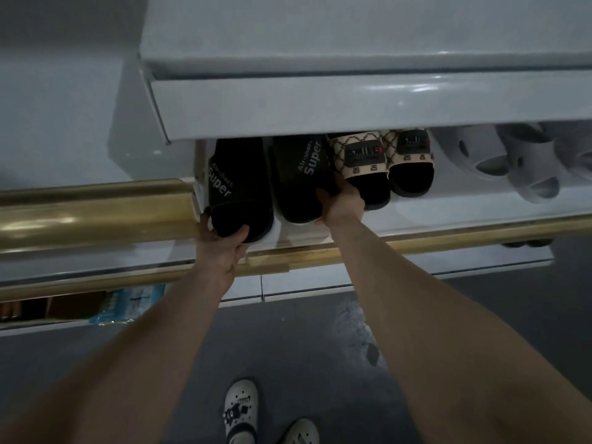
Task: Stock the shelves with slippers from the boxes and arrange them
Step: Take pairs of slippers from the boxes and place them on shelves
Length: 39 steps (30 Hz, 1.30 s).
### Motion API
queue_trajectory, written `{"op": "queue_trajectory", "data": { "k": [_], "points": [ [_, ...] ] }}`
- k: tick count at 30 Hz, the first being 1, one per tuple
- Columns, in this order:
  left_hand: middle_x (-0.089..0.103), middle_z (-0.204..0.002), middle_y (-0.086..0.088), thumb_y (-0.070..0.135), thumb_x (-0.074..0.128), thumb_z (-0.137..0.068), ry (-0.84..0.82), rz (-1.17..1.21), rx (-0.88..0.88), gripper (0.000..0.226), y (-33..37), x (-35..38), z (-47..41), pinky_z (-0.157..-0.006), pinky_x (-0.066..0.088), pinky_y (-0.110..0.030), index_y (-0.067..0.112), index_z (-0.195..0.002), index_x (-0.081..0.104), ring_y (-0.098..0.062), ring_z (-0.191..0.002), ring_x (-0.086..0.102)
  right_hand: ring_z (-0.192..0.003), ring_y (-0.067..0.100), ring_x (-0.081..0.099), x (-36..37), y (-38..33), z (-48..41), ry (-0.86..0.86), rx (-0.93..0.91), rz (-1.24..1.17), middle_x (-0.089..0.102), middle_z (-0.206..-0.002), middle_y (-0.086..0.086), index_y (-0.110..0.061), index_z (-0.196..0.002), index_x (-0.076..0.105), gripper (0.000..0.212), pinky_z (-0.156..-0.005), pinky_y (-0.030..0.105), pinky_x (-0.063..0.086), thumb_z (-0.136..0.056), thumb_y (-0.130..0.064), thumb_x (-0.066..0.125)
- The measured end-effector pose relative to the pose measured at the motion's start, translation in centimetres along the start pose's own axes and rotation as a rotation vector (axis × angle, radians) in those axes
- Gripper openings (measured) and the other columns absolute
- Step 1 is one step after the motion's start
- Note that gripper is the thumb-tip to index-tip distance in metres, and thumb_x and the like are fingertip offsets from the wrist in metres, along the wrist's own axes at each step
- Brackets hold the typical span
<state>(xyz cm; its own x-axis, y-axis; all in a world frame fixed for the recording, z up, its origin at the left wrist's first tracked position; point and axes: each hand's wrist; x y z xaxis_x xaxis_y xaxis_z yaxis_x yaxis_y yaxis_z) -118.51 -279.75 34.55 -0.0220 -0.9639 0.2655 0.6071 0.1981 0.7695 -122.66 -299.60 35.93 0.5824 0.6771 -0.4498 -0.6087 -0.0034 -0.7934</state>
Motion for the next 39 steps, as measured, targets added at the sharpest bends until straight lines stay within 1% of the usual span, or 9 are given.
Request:
{"op": "queue_trajectory", "data": {
  "k": [2, 5, 8, 11, 14, 18, 27, 33, 39],
  "points": [
    [0.051, -0.137, -0.005, -0.012, 0.065, -0.081, -0.006, -0.065, -0.005, 0.080, -0.2, 0.2, -0.5, -0.098, 0.050, -0.044, 0.031, -0.141, 0.034, -0.023, -0.122, 0.054, -0.100, 0.031, 0.066, 0.3, -0.1, -0.4, 0.026, -0.013, 0.008, 0.066, -0.105, 0.004, -0.031, -0.135, 0.056, 0.044, -0.088, 0.048, 0.057, -0.093, -0.023, 0.064],
    [0.050, -0.137, -0.010, -0.017, 0.064, -0.078, 0.006, -0.115, 0.012, 0.082, -0.7, 0.2, -1.0, -0.092, 0.054, -0.042, 0.030, -0.139, 0.035, -0.026, -0.122, 0.054, -0.112, 0.028, 0.062, 0.5, -0.8, -0.7, 0.079, -0.044, 0.041, 0.066, -0.123, 0.006, -0.028, -0.145, 0.048, 0.051, -0.098, 0.034, 0.050, -0.095, -0.024, 0.061],
    [0.054, -0.127, -0.008, -0.016, 0.066, -0.076, 0.049, -0.202, 0.044, 0.083, -0.7, 0.4, -1.1, -0.094, 0.053, -0.046, 0.027, -0.139, 0.034, -0.026, -0.118, 0.056, -0.118, 0.024, 0.059, 1.0, -1.3, -0.9, 0.096, -0.037, 0.026, 0.062, -0.131, 0.004, -0.030, -0.152, 0.036, 0.060, -0.091, 0.021, 0.041, -0.097, -0.024, 0.059],
    [0.056, -0.118, -0.004, -0.013, 0.066, -0.076, 0.099, -0.312, 0.041, 0.083, -0.8, 0.4, -0.8, -0.101, 0.048, -0.047, 0.026, -0.141, 0.033, -0.025, -0.115, 0.056, -0.126, 0.023, 0.054, 1.3, -1.2, -0.5, 0.074, -0.025, 0.005, 0.056, -0.140, 0.003, -0.027, -0.153, 0.032, 0.063, -0.098, 0.022, 0.039, -0.097, -0.018, 0.060],
    [0.055, -0.124, -0.004, -0.009, 0.069, -0.076, 0.112, -0.365, 0.021, 0.082, -1.1, 0.0, -0.4, -0.104, 0.045, -0.048, 0.027, -0.141, 0.034, -0.023, -0.117, 0.053, -0.132, 0.023, 0.049, 1.2, -1.0, 0.3, 0.016, -0.049, 0.027, 0.051, -0.146, 0.001, -0.025, -0.154, 0.029, 0.066, -0.105, 0.024, 0.036, -0.097, -0.010, 0.057],
    [0.052, -0.133, -0.005, -0.004, 0.074, -0.074, 0.087, -0.355, -0.011, 0.089, -1.3, -0.1, 0.1, -0.105, 0.044, -0.048, 0.025, -0.145, 0.029, -0.024, -0.121, 0.052, -0.129, 0.023, 0.051, 0.8, -0.4, 1.6, -0.026, -0.059, 0.049, 0.054, -0.142, 0.003, -0.024, -0.152, 0.033, 0.064, -0.103, 0.024, 0.038, -0.096, -0.003, 0.053],
    [0.037, -0.149, -0.013, 0.004, 0.077, -0.078, 0.147, -0.389, -0.108, 0.102, -0.1, 1.6, 6.2, -0.111, 0.035, -0.039, 0.020, -0.153, 0.009, -0.027, -0.130, 0.044, -0.127, 0.019, 0.053, -4.6, 1.6, 7.6, -0.021, 0.020, 0.048, 0.053, -0.143, 0.004, -0.029, -0.147, 0.044, 0.053, -0.099, 0.029, 0.047, -0.097, -0.017, 0.058],
    [0.044, -0.144, -0.012, 0.006, 0.075, -0.080, -0.012, -0.475, -0.131, 0.084, 1.0, 4.0, 12.0, -0.110, 0.039, -0.042, 0.016, -0.148, 0.026, -0.027, -0.126, 0.048, -0.121, 0.016, 0.054, -10.0, 1.5, 13.7, -0.043, 0.008, -0.035, 0.055, -0.139, 0.008, -0.024, -0.140, 0.054, 0.046, -0.087, 0.024, 0.045, -0.095, -0.016, 0.063],
    [0.053, -0.134, -0.010, 0.007, 0.071, -0.082, -0.300, -0.547, -0.100, 0.064, 2.0, 7.9, 18.6, -0.105, 0.045, -0.039, 0.018, -0.139, 0.044, -0.023, -0.114, 0.056, -0.120, 0.016, 0.055, -16.3, 1.7, 20.5, 0.076, -0.043, -0.014, 0.059, -0.131, 0.004, -0.024, -0.137, 0.056, 0.046, -0.096, 0.025, 0.044, -0.093, -0.019, 0.065]
  ]
}}
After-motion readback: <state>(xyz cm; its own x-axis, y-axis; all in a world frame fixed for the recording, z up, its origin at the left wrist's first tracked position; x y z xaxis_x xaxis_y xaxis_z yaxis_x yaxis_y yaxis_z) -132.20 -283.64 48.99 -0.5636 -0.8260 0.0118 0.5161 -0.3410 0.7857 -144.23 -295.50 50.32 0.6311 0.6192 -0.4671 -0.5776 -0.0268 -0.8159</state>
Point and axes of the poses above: each hand's wrist, its own z-axis away from the middle knuckle, its own x-axis out of the palm, y = z × x
